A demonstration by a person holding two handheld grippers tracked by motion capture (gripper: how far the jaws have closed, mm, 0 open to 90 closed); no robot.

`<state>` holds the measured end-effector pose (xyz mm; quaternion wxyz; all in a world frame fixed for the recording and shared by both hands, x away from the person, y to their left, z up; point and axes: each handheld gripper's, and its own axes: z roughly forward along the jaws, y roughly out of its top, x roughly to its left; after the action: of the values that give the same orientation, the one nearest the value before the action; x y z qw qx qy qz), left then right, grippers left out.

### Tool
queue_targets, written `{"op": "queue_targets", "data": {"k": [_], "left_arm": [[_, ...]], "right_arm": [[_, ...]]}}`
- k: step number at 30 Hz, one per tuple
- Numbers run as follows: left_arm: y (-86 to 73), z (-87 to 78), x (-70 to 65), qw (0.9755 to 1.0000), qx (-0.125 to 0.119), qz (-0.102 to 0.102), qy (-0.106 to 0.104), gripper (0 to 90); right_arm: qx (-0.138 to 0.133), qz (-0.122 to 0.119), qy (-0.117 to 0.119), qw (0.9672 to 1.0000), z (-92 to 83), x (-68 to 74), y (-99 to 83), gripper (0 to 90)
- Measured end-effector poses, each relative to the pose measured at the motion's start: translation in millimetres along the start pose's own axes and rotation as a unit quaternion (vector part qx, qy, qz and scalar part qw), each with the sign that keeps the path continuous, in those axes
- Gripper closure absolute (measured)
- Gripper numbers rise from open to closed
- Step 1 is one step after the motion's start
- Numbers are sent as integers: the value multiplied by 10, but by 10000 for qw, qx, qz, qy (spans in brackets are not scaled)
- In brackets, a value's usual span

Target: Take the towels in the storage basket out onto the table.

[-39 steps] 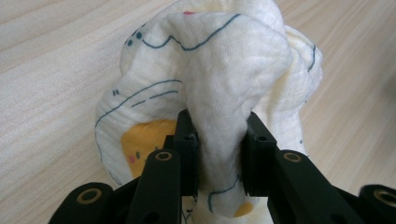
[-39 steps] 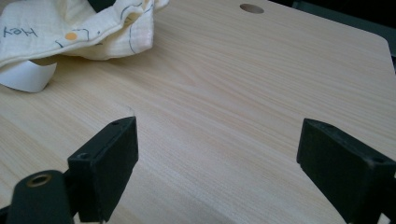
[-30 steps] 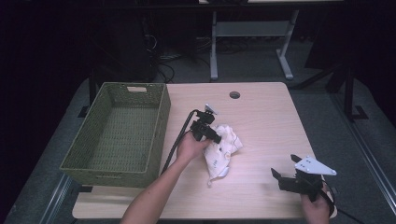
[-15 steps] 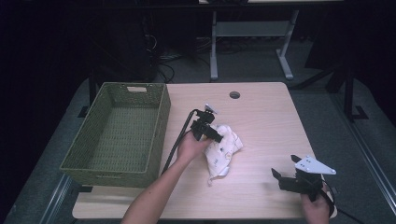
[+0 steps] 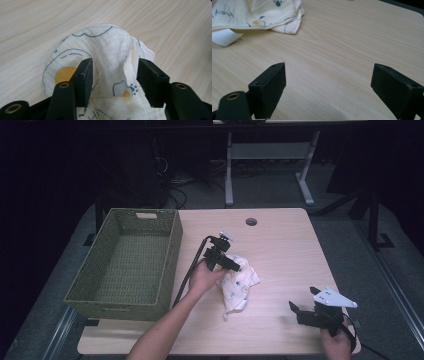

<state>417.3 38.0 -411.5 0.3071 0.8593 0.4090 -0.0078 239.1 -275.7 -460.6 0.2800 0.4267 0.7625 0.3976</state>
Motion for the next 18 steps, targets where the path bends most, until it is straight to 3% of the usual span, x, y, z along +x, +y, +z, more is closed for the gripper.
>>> {"op": "queue_targets", "data": {"k": [1,7,13,18], "left_arm": [[-18,-25,-24,9999,-70,115,95,448],[-84,-110,-54,9996,-128,264,9,390],[-179,-234,-129,9983,-207,542,58,357],[-237,-243,-122,9984,-185,538,16,322]], "right_arm": [[12,18,1,10000,1,0,-2,123],[68,1,-20,10000,21,1,-14,125],[104,29,-24,9999,28,4,-25,125],[118,36,-18,9999,40,9,-27,125]]}}
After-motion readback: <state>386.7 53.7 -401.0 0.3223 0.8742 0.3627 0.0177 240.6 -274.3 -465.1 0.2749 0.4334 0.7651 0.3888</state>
